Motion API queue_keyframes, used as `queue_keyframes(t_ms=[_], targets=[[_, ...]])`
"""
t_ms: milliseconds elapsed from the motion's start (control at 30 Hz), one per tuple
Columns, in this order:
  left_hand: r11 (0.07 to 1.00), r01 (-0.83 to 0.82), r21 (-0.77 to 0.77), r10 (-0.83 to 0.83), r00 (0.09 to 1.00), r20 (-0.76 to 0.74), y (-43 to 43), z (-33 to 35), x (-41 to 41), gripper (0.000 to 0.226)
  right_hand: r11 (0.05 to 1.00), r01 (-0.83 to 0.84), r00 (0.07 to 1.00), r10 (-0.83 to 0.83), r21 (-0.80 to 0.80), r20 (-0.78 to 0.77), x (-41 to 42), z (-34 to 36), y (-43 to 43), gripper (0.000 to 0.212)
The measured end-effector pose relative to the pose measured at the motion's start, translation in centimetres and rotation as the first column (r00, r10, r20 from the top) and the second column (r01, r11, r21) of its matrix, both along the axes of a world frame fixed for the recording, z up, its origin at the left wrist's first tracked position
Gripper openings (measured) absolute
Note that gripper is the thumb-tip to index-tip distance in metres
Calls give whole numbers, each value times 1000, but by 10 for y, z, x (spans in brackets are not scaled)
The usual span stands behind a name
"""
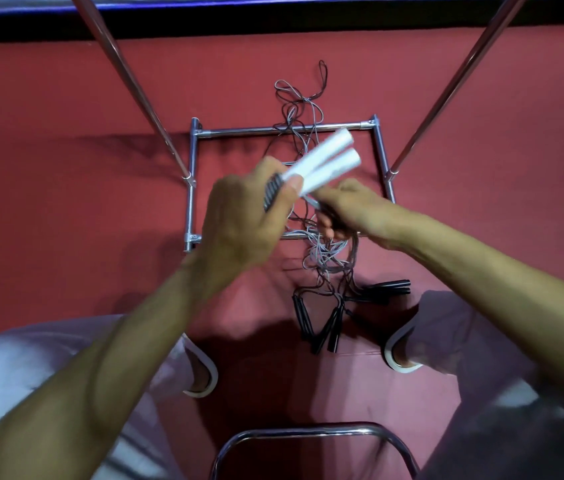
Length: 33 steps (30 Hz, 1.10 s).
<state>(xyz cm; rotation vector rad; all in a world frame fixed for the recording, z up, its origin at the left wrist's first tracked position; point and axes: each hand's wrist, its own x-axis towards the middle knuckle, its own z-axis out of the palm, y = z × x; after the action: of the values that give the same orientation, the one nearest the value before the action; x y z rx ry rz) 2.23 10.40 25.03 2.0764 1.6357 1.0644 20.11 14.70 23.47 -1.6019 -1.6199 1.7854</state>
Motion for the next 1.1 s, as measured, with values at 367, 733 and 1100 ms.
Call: queue_keyframes(t_ms=[367, 733, 1100], targets=[[731, 241, -638, 477, 488, 731, 32, 3, -24, 56, 324, -190, 966, -104, 927, 235, 28, 13, 7, 9], [745, 217, -631, 452, 531, 717, 32, 16, -28, 43, 949, -52, 924, -72, -312, -375, 31, 46, 24, 18], [625, 334, -706, 534, 477, 698, 32, 22, -35, 36, 373, -442, 897, 160, 816, 413, 32, 44, 24, 24]])
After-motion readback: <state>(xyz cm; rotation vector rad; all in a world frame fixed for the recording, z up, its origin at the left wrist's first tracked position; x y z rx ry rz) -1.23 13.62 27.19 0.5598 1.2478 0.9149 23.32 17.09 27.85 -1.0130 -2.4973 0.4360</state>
